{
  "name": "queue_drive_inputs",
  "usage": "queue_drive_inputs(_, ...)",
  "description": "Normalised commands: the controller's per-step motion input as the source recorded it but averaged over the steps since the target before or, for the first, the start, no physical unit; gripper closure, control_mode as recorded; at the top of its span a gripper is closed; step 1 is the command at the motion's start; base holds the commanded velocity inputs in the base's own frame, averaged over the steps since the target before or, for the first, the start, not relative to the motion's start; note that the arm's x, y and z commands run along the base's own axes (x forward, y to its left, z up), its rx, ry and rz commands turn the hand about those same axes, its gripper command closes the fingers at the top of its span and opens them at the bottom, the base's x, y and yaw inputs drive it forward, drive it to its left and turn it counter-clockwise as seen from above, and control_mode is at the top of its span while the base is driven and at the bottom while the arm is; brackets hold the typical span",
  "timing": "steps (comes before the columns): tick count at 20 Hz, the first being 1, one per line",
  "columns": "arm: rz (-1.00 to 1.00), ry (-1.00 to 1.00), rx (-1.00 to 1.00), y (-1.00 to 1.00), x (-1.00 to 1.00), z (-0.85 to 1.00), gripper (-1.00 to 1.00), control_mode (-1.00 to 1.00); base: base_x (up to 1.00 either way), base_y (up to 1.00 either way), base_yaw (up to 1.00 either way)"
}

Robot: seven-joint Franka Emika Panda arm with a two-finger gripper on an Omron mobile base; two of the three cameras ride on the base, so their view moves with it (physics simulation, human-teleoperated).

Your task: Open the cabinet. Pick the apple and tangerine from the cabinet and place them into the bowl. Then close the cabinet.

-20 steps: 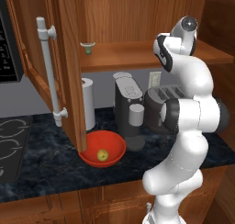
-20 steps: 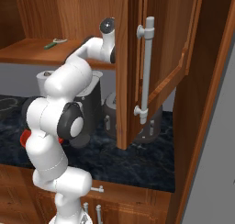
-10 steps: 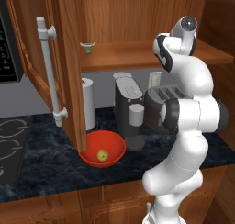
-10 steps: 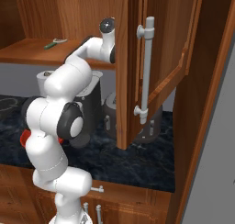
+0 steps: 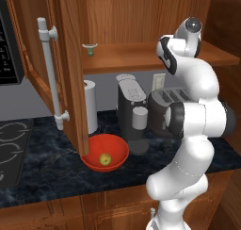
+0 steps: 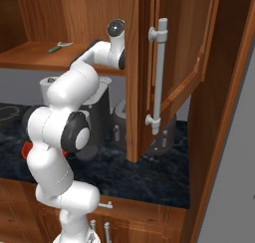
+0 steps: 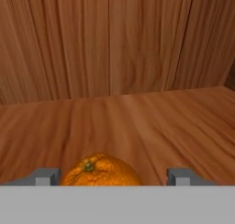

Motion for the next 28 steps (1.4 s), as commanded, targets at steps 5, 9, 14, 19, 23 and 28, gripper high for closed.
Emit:
queue_drive_inputs(5, 0.0, 0.0, 0.0, 0.0, 0.0, -0.01, 1.0, -1.0, 0.0, 0.0, 0.0)
queue_drive_inputs(9, 0.0, 0.0, 0.0, 0.0, 0.0, 0.0, 1.0, -1.0, 0.0, 0.0, 0.0)
queue_drive_inputs(14, 0.0, 0.0, 0.0, 0.01, -0.22, 0.0, 1.0, -1.0, 0.0, 0.0, 0.0)
queue_drive_inputs(19, 0.0, -0.15, 0.0, 0.12, -0.68, 0.14, 1.0, -1.0, 0.0, 0.0, 0.0)
queue_drive_inputs(23, 0.0, -0.26, -0.01, 0.24, -0.96, 0.47, 1.0, -1.0, 0.0, 0.0, 0.0)
queue_drive_inputs(28, 0.0, -0.24, -0.05, 0.46, -1.0, 0.48, 1.0, -1.0, 0.0, 0.0, 0.0)
